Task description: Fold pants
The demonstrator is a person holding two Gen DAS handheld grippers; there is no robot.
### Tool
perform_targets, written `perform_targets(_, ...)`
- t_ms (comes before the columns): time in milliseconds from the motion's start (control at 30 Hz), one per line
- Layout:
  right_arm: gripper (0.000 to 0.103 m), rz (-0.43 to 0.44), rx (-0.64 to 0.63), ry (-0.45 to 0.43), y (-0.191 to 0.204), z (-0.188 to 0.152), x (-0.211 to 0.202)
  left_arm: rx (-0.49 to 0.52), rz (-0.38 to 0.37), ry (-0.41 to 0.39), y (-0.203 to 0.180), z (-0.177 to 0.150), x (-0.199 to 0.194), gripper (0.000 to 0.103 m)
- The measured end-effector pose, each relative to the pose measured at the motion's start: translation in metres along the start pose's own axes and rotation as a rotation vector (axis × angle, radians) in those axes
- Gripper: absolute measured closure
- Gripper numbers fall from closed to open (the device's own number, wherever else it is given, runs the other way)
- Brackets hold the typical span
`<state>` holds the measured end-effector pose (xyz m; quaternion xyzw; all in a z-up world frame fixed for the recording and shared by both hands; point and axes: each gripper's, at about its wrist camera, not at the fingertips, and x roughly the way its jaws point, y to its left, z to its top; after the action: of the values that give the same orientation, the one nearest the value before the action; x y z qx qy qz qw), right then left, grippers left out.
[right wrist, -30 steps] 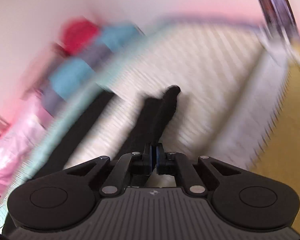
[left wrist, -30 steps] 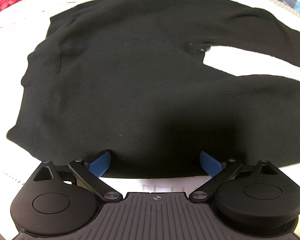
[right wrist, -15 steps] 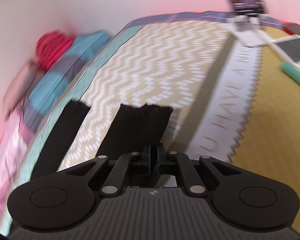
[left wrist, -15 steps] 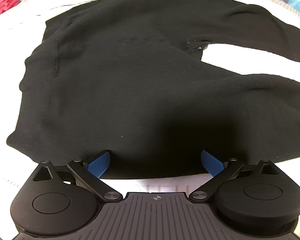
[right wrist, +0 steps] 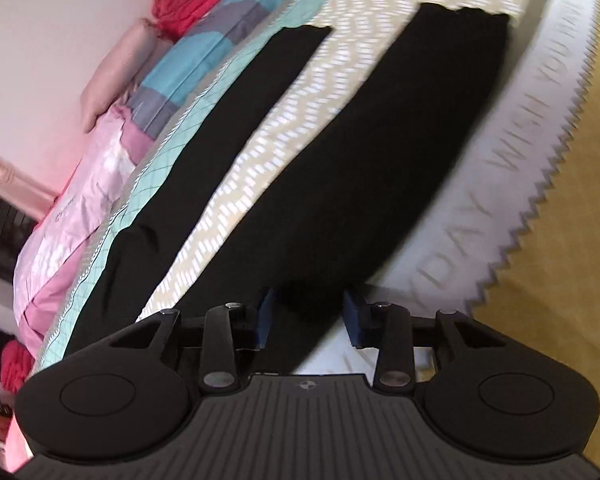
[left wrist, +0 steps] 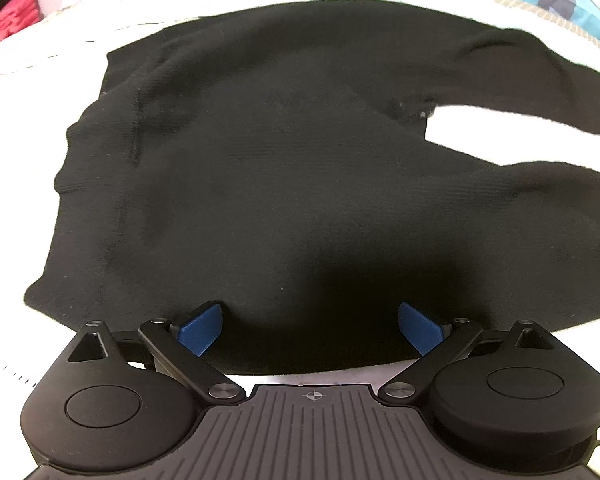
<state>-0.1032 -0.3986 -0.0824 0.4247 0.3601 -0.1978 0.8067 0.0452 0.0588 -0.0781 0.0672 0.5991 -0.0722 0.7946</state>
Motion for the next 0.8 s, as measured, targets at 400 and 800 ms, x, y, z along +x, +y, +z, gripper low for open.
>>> perform_targets(400,0.081,-0.107,-0.008,-0.031,-0.019,-0.006,-0.046,0.035,-0.039,-0.014,0.012,-0.008,0.003,0.000)
perform_targets(800,0.036,0.017,-0.903,0.011,0.130,-0.107,-0.006,-0.056,-0.084,-0.065,0.023,0.003,-0.021,0.000)
